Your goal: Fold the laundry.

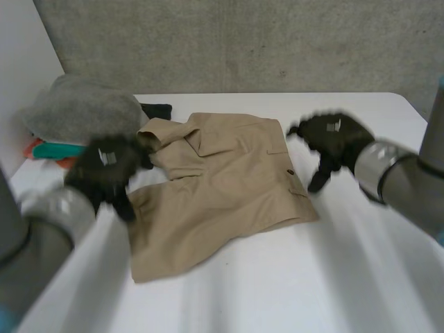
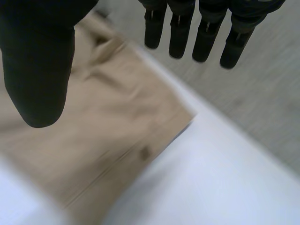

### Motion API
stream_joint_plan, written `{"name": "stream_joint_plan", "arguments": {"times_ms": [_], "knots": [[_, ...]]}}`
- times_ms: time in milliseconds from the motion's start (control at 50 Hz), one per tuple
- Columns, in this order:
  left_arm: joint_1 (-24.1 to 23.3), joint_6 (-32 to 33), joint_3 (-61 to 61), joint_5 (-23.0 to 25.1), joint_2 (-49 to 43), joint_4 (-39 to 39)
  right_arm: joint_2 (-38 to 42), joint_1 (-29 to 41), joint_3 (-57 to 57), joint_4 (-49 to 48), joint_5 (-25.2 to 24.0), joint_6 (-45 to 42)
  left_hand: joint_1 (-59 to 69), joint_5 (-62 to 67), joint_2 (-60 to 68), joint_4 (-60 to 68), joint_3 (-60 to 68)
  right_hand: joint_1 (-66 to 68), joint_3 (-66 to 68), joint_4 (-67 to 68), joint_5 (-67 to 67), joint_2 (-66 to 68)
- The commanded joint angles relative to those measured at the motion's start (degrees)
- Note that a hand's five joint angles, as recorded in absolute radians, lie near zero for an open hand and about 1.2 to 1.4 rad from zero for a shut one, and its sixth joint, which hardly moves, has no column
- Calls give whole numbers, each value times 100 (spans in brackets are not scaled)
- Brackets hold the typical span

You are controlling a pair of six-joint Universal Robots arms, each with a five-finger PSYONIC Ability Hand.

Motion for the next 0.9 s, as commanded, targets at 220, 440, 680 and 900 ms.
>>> {"name": "stream_joint_plan", "arguments": {"times_ms": [220,440,680,900], "knots": [[-283,-38,-1682,-764,-520,1049,664,-21,1989,-2609,-262,-26,897,872,915,915,917,1857,1855,1861,1843,1853],[-266,-29,-1207,-853,-1330,1507,1235,111,1752,-3198,-51,-202,2304,2280,2322,2322,2324,1770,1767,1774,1756,1766],[-318,6,-1189,-827,-822,2150,938,235,1672,-3200,582,-369,6547,6523,6565,6565,6567,5880,5877,5883,5865,5875],[85,358,-742,139,1208,226,-1364,-530,1216,-555,37,-1538,6547,6523,6565,6565,6567,5880,5877,5883,5865,5875]]}}
